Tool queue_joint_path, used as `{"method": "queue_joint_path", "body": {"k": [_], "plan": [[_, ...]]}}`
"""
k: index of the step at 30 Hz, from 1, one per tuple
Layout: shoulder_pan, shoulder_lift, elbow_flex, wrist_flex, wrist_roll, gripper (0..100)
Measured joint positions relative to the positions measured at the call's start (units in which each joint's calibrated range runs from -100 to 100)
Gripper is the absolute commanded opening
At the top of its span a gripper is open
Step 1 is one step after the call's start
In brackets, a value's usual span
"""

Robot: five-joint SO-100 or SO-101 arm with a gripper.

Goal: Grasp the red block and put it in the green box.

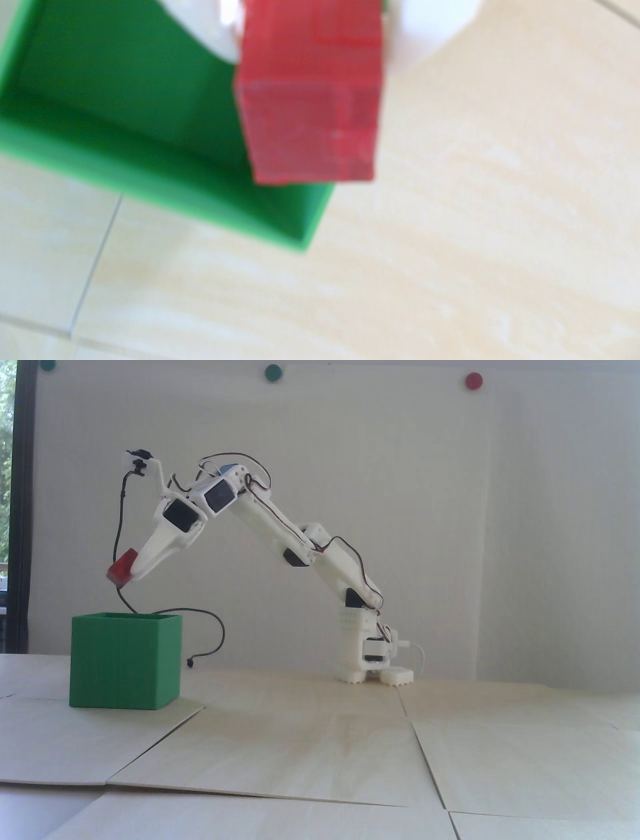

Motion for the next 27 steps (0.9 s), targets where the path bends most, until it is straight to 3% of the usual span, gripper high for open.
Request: {"method": "queue_joint_path", "body": {"k": [2,4,8,10,11,13,18,23,27], "plan": [[-0.2,0.0,0.0,1.1,0.0,36],[-0.2,0.0,0.0,2.2,0.0,38],[-0.2,0.0,0.0,3.5,0.2,22],[-0.2,0.0,0.0,3.6,0.2,3],[-0.2,0.0,0.0,3.7,0.2,0],[-0.2,0.0,0.0,3.7,0.2,4],[-1.4,0.0,0.0,8.4,0.4,2],[-4.9,0.0,0.0,20.3,6.6,2],[-8.0,0.0,0.0,22.9,10.3,2]]}}
